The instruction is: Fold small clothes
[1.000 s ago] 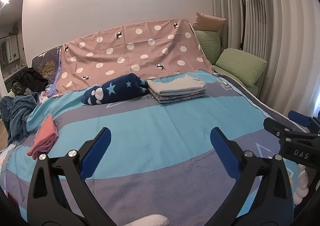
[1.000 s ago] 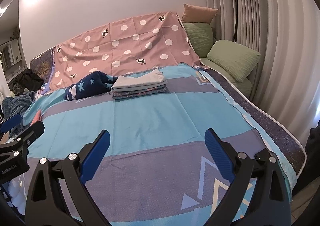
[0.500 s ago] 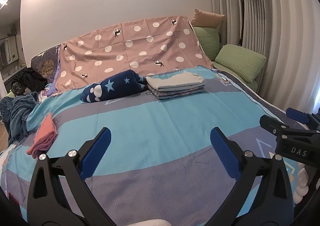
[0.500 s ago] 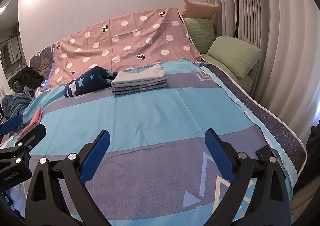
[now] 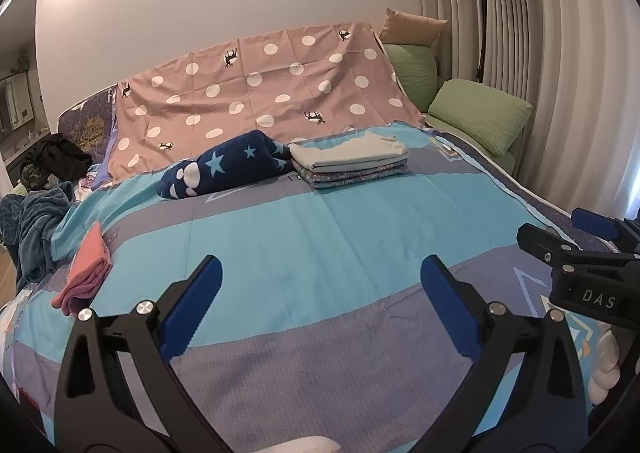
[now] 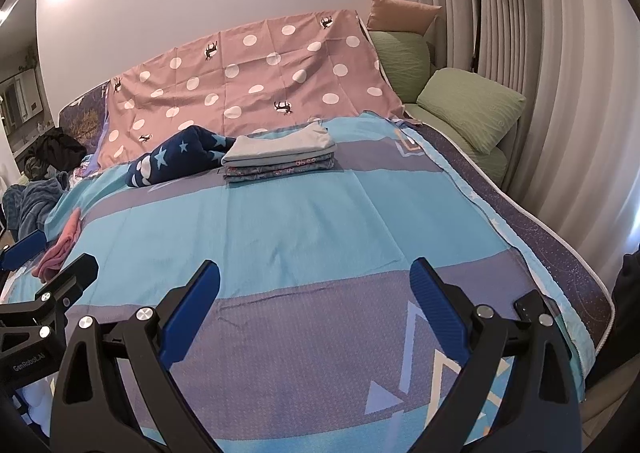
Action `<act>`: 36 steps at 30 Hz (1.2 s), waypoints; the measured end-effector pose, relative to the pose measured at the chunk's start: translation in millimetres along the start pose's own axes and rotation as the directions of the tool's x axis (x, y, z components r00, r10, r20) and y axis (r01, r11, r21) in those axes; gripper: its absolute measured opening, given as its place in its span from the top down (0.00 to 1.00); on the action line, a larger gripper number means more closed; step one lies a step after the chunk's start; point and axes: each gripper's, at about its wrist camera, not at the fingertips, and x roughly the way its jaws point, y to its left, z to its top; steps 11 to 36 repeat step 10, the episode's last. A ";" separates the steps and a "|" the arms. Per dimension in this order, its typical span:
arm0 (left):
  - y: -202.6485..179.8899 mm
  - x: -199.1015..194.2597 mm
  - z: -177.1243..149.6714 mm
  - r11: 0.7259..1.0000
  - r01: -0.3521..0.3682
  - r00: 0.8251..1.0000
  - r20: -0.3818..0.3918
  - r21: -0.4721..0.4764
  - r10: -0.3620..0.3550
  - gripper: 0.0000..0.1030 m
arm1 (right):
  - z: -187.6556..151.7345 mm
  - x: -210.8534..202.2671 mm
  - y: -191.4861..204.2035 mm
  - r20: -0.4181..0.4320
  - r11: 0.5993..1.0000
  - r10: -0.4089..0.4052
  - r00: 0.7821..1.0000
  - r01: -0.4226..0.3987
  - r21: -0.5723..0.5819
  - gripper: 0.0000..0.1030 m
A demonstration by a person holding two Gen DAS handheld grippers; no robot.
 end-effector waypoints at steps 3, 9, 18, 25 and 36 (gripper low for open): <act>-1.0 0.9 -0.5 1.000 -0.005 1.000 -0.005 0.001 0.005 0.02 | -0.1 0.8 0.7 -0.004 1.000 0.002 1.000 -0.002 -0.001 0.07; -0.9 1.8 -1.5 1.000 -0.007 1.000 -0.009 0.003 0.007 0.02 | -1.3 2.6 2.1 -0.012 1.000 0.002 1.000 -0.002 -0.006 0.07; -1.4 1.5 -1.3 1.000 -0.007 1.000 -0.009 0.001 0.007 0.02 | -0.7 3.1 2.3 -0.013 1.000 0.002 1.000 -0.002 -0.007 0.07; -1.4 1.5 -1.3 1.000 -0.007 1.000 -0.009 0.001 0.007 0.02 | -0.7 3.1 2.3 -0.013 1.000 0.002 1.000 -0.002 -0.007 0.07; -1.4 1.5 -1.3 1.000 -0.007 1.000 -0.009 0.001 0.007 0.02 | -0.7 3.1 2.3 -0.013 1.000 0.002 1.000 -0.002 -0.007 0.07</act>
